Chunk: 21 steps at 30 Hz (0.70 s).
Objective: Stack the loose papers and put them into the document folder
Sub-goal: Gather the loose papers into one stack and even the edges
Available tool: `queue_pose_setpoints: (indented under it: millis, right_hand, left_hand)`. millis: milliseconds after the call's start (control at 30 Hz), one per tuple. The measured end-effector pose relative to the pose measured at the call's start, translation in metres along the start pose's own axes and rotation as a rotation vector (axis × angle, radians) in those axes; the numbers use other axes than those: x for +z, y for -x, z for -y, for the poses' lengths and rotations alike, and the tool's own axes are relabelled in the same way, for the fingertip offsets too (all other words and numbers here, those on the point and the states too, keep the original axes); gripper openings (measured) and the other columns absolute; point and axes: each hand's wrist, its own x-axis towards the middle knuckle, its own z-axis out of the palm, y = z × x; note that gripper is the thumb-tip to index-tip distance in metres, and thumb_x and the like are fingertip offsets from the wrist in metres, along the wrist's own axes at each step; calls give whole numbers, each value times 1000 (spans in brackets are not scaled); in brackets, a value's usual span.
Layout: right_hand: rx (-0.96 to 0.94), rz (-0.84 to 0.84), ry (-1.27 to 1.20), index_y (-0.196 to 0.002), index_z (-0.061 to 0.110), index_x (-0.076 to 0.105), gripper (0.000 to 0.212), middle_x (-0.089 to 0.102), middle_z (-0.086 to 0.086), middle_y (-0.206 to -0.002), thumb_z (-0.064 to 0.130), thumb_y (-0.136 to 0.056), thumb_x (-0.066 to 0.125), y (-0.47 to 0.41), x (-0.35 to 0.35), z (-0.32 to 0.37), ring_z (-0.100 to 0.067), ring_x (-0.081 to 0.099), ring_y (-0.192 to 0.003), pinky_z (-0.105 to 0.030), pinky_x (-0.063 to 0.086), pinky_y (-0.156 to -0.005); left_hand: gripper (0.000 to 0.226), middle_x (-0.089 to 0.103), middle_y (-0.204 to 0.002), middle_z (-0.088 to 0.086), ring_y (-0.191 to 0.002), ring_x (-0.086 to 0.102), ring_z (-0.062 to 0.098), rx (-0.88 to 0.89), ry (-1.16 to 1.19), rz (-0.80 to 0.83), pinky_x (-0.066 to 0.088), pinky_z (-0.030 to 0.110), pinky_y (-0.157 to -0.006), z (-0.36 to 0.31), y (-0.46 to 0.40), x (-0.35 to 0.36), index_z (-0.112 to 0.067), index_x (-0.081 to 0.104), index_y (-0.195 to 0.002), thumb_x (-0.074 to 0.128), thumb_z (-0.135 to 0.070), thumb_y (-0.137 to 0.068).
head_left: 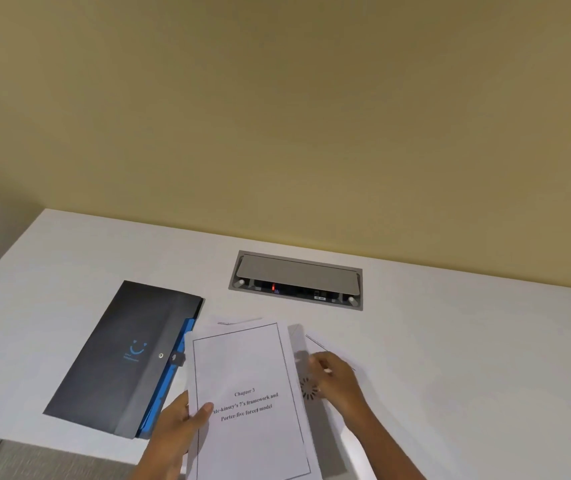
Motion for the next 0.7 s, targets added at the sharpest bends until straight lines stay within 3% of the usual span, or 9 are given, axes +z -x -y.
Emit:
queue_pose_setpoints:
  millis: [33,100,167,267,433,567,700]
  right_hand:
    - [-7,-128,171,-122,40,69,27,69,4,-130,48,-96,67,-3,-3,-10,-22,72,-115,-44,60,-95]
    - [35,-198,533,-159,20,35,90,36,-6,-166,61,-87,72,-9,-9,-33,-29,38,-153,-48,44,-116]
    - [89,-141,754,-167,10,-2,132,-3,-11,-177,78,-78,68,-13,-12,-54,-32,4,-164,-57,27,-125]
    - [85,-95,908,-162,6,-23,146,-25,-12,-174,87,-75,61,-19,-10,-76,-33,-15,-163,-65,14,-127]
    - [16,-141,1005,-164,0,-12,138,-8,-12,-177,84,-80,58,-19,-5,-82,-29,-7,-165,-61,12,-128]
    - [-50,-213,922,-167,10,6,129,25,-4,-171,75,-76,71,-13,-2,-90,-26,17,-161,-50,19,-125]
    - [2,-258,681,-166,26,9,130,56,-1,-144,50,-69,90,-3,-2,-98,-23,49,-137,-40,44,-111]
  left_hand:
    - [31,77,-111,4,-106,72,32,2,3,-34,57,58,-99,3,1,-1,-20,62,-125,70,-18,-95]
    - [27,77,-108,5,-105,72,34,-4,14,-88,55,58,-101,8,4,-3,-20,63,-123,69,-15,-97]
    - [27,77,-111,8,-107,71,36,1,-6,-116,54,55,-103,12,8,-4,-19,63,-123,69,-16,-97]
    - [31,76,-113,10,-106,70,33,4,-26,-148,54,50,-101,16,13,-6,-19,61,-126,69,-20,-96]
    - [38,77,-119,12,-112,70,38,-22,13,-190,50,57,-108,23,13,-8,-12,63,-134,69,-18,-97]
    - [39,77,-120,13,-112,71,40,-25,34,-183,50,60,-107,19,14,-6,-15,62,-135,69,-20,-97]
    - [34,78,-114,11,-107,72,38,-21,115,-184,53,59,-103,13,18,-2,-17,65,-130,70,-17,-96]
